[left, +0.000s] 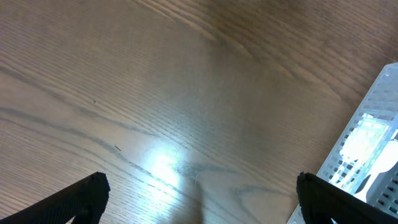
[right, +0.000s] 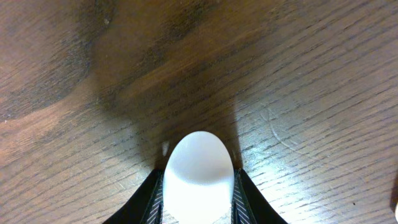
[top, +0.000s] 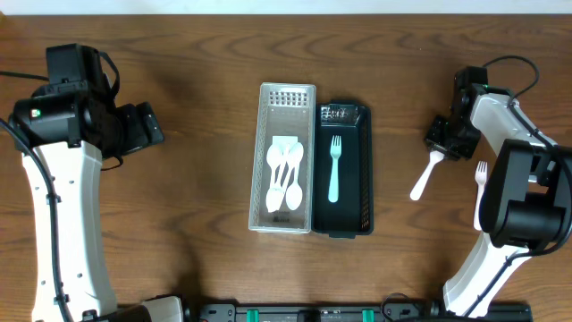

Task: Pack container
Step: 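Carry the white spoon into the black basket and release it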

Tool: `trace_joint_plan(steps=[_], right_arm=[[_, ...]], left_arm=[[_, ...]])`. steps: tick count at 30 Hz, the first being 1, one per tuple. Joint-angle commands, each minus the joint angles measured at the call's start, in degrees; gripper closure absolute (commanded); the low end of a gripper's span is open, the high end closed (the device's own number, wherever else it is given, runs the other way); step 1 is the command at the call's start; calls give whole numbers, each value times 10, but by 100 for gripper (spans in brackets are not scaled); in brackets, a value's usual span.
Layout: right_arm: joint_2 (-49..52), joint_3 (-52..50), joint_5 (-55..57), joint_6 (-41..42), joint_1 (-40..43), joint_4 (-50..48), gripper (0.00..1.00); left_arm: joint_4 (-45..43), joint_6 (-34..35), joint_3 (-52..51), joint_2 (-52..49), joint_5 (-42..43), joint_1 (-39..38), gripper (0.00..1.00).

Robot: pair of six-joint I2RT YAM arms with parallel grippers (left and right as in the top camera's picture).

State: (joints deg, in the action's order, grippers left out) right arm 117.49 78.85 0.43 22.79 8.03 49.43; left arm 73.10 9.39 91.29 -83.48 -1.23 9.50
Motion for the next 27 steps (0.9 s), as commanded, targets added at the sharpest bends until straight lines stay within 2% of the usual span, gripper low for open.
trace_joint_plan(steps=[1, 8, 16, 19, 27], right_arm=[[16, 9, -16, -15, 1, 11, 82], [-90, 82, -16, -31, -43, 79, 80], [-223, 116, -16, -16, -188, 87, 76], [-225, 114, -15, -4, -247, 86, 76], [-157, 95, -13, 29, -325, 83, 76]], left_arm=[[2, 1, -4, -1, 4, 1, 2], [2, 1, -4, -1, 4, 1, 2], [2, 1, -4, -1, 4, 1, 2], [2, 1, -4, -1, 4, 1, 2], [2, 1, -4, -1, 4, 1, 2]])
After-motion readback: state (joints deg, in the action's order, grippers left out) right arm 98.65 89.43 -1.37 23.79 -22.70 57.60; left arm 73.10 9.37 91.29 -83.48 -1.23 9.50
